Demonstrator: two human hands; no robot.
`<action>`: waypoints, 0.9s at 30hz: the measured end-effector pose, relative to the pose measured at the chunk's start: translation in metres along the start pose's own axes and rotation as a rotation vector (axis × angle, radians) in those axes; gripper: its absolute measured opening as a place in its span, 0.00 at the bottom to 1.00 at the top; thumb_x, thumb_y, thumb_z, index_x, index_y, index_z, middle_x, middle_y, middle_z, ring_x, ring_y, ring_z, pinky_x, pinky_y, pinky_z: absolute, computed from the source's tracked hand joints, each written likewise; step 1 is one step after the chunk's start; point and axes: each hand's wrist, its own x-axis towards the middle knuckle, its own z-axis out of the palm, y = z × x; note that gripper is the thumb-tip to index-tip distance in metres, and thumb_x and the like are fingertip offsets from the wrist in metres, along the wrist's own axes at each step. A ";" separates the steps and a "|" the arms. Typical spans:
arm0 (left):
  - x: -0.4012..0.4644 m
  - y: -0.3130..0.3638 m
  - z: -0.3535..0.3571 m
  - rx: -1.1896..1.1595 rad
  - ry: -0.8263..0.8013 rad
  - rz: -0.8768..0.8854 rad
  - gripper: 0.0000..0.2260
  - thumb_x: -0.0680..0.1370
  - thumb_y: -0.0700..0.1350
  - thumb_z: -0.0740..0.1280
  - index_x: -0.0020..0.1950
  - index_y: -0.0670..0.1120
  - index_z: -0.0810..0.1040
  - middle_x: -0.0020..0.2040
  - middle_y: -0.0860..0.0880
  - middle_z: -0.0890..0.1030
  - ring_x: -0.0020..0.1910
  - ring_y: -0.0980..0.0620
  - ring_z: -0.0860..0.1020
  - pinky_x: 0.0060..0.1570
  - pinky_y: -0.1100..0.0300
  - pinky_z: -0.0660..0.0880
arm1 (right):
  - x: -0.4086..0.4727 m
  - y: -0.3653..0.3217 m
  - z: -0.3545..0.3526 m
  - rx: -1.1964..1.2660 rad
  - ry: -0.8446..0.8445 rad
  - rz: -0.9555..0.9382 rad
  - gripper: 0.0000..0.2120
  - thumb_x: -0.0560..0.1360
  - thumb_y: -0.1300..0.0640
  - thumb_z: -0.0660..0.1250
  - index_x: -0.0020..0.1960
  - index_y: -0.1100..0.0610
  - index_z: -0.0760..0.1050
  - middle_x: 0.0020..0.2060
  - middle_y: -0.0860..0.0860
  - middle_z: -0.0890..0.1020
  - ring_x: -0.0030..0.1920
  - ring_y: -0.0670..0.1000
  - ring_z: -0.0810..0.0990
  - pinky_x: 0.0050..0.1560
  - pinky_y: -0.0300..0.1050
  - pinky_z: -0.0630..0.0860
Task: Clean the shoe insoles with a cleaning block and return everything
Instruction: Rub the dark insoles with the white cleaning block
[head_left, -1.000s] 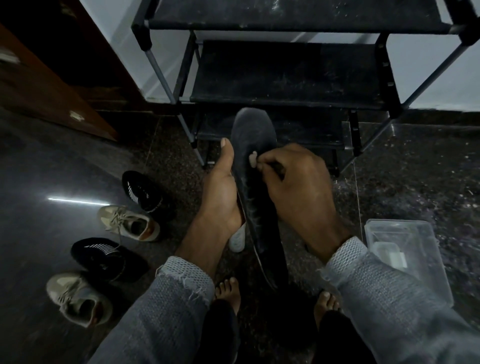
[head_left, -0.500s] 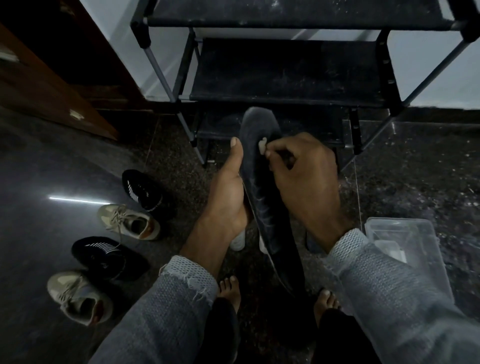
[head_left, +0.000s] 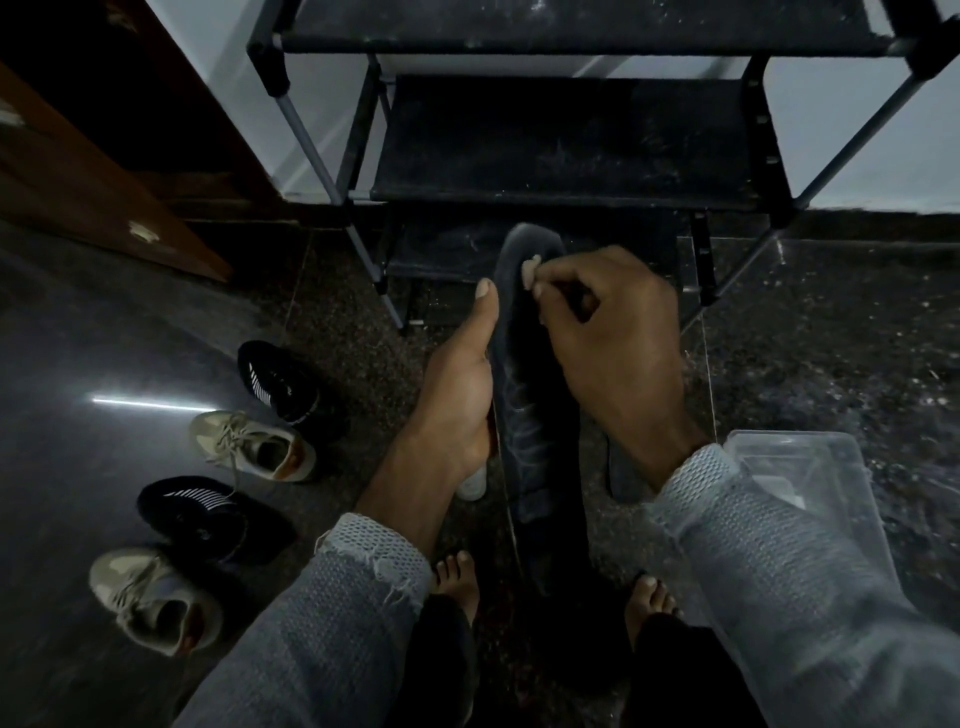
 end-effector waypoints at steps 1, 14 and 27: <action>0.000 0.001 0.000 -0.019 0.005 -0.008 0.22 0.82 0.58 0.55 0.61 0.45 0.79 0.54 0.44 0.84 0.53 0.48 0.83 0.48 0.57 0.80 | -0.003 -0.004 0.003 0.019 -0.022 -0.038 0.05 0.75 0.60 0.69 0.49 0.56 0.83 0.44 0.50 0.81 0.43 0.46 0.79 0.45 0.46 0.79; 0.002 0.002 -0.003 0.075 0.014 -0.005 0.22 0.81 0.58 0.57 0.63 0.44 0.78 0.54 0.43 0.84 0.51 0.47 0.83 0.46 0.56 0.80 | 0.006 0.008 -0.002 -0.042 0.019 -0.072 0.08 0.76 0.60 0.67 0.53 0.55 0.83 0.43 0.51 0.78 0.40 0.46 0.77 0.42 0.45 0.78; 0.000 0.003 -0.004 0.120 -0.014 -0.014 0.22 0.82 0.58 0.55 0.65 0.45 0.77 0.56 0.44 0.84 0.53 0.48 0.83 0.49 0.57 0.81 | 0.002 0.008 0.001 -0.090 0.011 -0.139 0.09 0.77 0.59 0.65 0.54 0.56 0.83 0.40 0.52 0.76 0.38 0.49 0.76 0.39 0.52 0.78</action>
